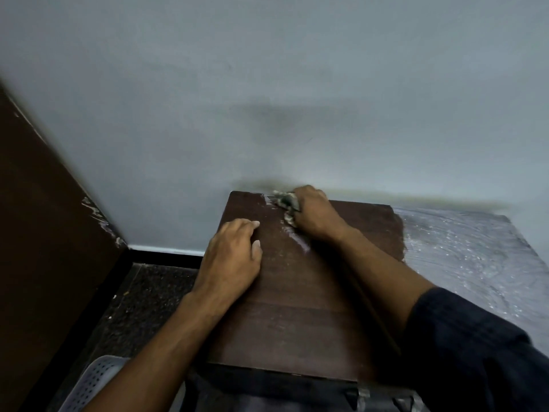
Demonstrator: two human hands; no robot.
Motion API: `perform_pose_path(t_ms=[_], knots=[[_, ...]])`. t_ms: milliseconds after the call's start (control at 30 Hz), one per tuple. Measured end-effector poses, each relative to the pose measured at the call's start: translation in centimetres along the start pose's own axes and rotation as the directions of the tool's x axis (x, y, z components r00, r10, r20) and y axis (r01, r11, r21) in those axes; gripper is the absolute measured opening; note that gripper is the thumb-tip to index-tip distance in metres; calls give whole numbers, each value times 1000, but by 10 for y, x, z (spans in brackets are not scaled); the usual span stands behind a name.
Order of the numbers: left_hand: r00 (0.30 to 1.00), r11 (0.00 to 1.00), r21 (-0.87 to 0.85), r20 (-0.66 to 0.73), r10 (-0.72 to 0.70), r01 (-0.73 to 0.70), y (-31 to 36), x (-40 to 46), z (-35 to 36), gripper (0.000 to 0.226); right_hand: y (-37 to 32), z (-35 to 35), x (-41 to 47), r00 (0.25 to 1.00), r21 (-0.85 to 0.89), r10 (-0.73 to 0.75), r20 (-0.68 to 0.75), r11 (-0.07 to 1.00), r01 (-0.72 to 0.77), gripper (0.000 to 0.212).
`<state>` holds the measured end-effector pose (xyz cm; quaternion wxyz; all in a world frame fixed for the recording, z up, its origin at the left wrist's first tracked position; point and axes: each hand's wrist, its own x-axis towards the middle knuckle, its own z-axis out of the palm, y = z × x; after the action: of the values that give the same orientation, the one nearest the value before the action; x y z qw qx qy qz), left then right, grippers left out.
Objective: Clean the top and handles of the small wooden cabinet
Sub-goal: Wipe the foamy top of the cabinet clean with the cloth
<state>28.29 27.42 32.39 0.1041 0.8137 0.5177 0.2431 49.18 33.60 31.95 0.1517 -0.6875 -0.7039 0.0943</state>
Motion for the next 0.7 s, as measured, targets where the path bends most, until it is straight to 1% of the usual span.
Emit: perform_pose_path(t_ms=[67, 167, 300, 367, 433, 467, 533, 600, 633, 700], knots=[[1000, 1000, 0, -9, -22, 22, -7, 0, -1, 40, 11, 2, 0, 999, -59, 48, -22, 997, -49, 32], [999, 999, -8, -17, -36, 36, -5, -1, -2, 42, -16, 14, 12, 997, -25, 48, -58, 998, -49, 34], [996, 997, 16, -35, -79, 79, 1, -7, -3, 44, -71, 31, 33, 994, -25, -104, 14, 994, 104, 38], [992, 993, 21, -50, -112, 113, -1, -9, -6, 43, -77, 30, 34, 986, -22, -158, 47, 987, 159, 39], [991, 992, 29, -56, -124, 126, -5, -10, -10, 43, -66, 20, 24, 979, 35, -190, 75, 982, 188, 40], [991, 992, 26, -54, -123, 125, -6, -10, -10, 43, -56, 13, 16, 982, 61, -172, 77, 984, 168, 39], [992, 993, 4, -49, -119, 119, -5, -9, -11, 44, -28, 1, 0, 997, 86, -73, 39, 994, 69, 31], [994, 995, -16, -46, -96, 96, 0, -9, -9, 44, -2, -9, -20, 1000, 37, 22, -22, 999, -22, 29], [995, 996, -21, -48, -83, 83, 2, -10, -8, 44, 6, -12, -33, 998, 23, 48, -40, 999, -47, 31], [996, 997, -35, -53, -67, 65, 7, -12, -6, 43, 0, -7, -62, 997, 70, 32, -63, 997, -28, 31]])
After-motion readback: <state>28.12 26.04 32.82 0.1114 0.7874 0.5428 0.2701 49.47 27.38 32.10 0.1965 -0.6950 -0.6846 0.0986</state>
